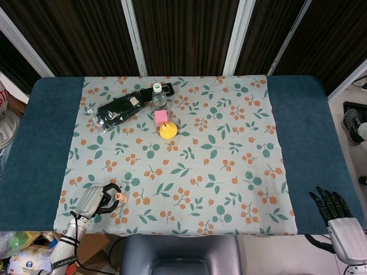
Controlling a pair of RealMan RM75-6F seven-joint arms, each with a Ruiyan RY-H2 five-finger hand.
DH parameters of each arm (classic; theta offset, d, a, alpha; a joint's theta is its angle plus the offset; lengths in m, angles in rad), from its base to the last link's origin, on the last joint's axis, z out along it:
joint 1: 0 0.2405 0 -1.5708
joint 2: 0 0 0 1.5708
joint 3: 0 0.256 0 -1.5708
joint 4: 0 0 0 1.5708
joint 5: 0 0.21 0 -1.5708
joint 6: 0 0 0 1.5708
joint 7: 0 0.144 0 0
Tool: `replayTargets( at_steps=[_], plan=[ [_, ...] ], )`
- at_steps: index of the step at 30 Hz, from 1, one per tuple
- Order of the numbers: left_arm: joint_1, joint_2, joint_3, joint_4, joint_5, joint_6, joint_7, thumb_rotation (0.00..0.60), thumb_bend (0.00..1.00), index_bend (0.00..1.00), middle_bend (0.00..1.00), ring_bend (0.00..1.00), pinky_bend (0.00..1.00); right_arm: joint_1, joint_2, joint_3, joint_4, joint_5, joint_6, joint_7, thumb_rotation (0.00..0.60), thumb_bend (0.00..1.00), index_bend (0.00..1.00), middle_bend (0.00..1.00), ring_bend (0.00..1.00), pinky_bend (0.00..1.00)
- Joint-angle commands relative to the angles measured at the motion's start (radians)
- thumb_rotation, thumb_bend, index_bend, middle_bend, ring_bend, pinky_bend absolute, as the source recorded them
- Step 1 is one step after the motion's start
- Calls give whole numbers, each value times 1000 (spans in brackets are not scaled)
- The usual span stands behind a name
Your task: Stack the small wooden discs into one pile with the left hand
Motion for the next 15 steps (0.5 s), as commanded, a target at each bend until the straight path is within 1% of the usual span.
replayTargets(
  at_steps=[1, 4, 9, 12, 15],
  plan=[
    [0, 1, 4, 0, 0, -3, 5, 600, 398, 396, 1000, 1000, 1000, 0, 0, 0, 0, 0, 1, 0, 600, 102, 0, 0, 0, 0],
    [2, -2, 3, 3, 0, 0, 1, 600, 398, 351, 1000, 1000, 1000, -1, 0, -1, 0, -1, 0, -1, 600, 101, 0, 0, 0, 0],
    [6, 3, 3, -5, 15, 19, -17, 600, 399, 329, 1000, 1000, 1000, -2, 0, 0, 1, 1, 4, 2, 600, 102, 0, 0, 0, 0],
    [17, 23, 6, -27, 44, 60, -41, 600, 399, 319, 1000, 1000, 1000, -3, 0, 0, 2, 1, 4, 2, 600, 102, 0, 0, 0, 0],
    [44, 68, 8, -57, 94, 148, -78, 600, 398, 309, 1000, 1000, 1000, -3, 1, 1, 2, 2, 5, 4, 600, 102, 0, 0, 0, 0]
  ],
)
